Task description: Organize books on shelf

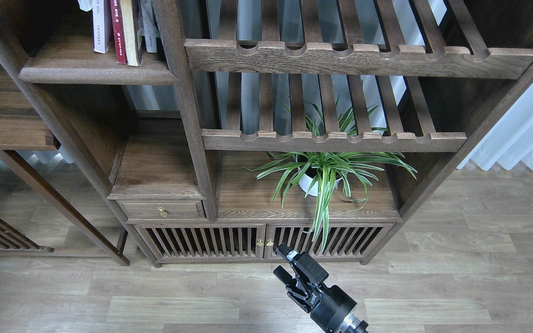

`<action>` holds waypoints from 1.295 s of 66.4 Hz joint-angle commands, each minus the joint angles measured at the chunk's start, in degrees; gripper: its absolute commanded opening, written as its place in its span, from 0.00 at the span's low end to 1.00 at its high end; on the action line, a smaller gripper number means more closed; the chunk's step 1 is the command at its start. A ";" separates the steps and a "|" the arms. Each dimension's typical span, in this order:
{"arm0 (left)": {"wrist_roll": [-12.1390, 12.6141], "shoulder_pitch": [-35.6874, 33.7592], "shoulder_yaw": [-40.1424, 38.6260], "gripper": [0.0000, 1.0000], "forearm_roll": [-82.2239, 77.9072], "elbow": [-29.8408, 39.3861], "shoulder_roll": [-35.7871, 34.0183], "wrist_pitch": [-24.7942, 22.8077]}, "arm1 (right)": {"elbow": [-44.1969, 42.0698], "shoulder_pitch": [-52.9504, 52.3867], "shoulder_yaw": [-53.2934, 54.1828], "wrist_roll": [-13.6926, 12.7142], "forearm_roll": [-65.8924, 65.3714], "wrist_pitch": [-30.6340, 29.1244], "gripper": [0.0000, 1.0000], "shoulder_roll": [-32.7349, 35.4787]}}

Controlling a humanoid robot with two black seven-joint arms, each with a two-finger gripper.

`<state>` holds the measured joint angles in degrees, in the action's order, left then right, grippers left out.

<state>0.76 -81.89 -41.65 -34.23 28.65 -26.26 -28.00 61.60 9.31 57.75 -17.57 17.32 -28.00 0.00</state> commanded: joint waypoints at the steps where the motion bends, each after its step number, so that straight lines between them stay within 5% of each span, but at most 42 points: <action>1: -1.54 -0.55 2.01 0.04 -0.31 -1.75 0.24 0.00 | 0.01 0.00 0.00 0.00 0.00 0.00 0.99 0.00; 23: -1.99 -0.56 2.81 0.04 -0.31 -3.16 1.56 0.00 | 0.09 0.18 -0.09 -0.09 0.00 0.00 0.99 0.00; 37: 2.58 -0.91 2.80 0.04 1.01 -4.03 4.02 0.00 | 0.44 0.71 -0.09 -0.18 -0.09 0.00 0.99 0.00; 53: 3.02 -1.35 2.81 0.07 0.92 -6.32 6.04 0.00 | 0.71 1.41 -0.09 -0.18 -0.09 0.00 0.99 0.00; 58: 2.94 -1.26 2.81 0.18 1.01 -6.32 6.13 0.06 | 0.89 1.50 -0.09 -0.27 -0.09 0.00 0.99 0.00; 66: 1.36 -0.64 2.72 0.64 0.92 -6.41 6.13 1.20 | 0.80 1.41 0.00 -0.27 -0.09 0.00 0.99 0.00; 77: -3.04 -0.82 2.63 0.72 1.01 -6.94 6.13 1.29 | 0.80 1.41 -0.09 -0.27 -0.18 0.00 0.99 0.00; 79: -4.26 -0.99 2.54 0.87 1.09 -6.94 6.13 1.29 | 0.80 1.32 -0.09 -0.27 -0.18 0.00 0.99 0.00; 86: -4.71 -0.91 2.10 0.88 1.62 -6.41 6.22 0.58 | 0.80 1.32 -0.09 -0.27 -0.18 0.00 0.99 0.00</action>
<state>-2.90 -82.57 -39.03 -33.21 21.75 -20.10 -26.69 62.47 10.66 57.67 -17.84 17.14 -28.00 0.00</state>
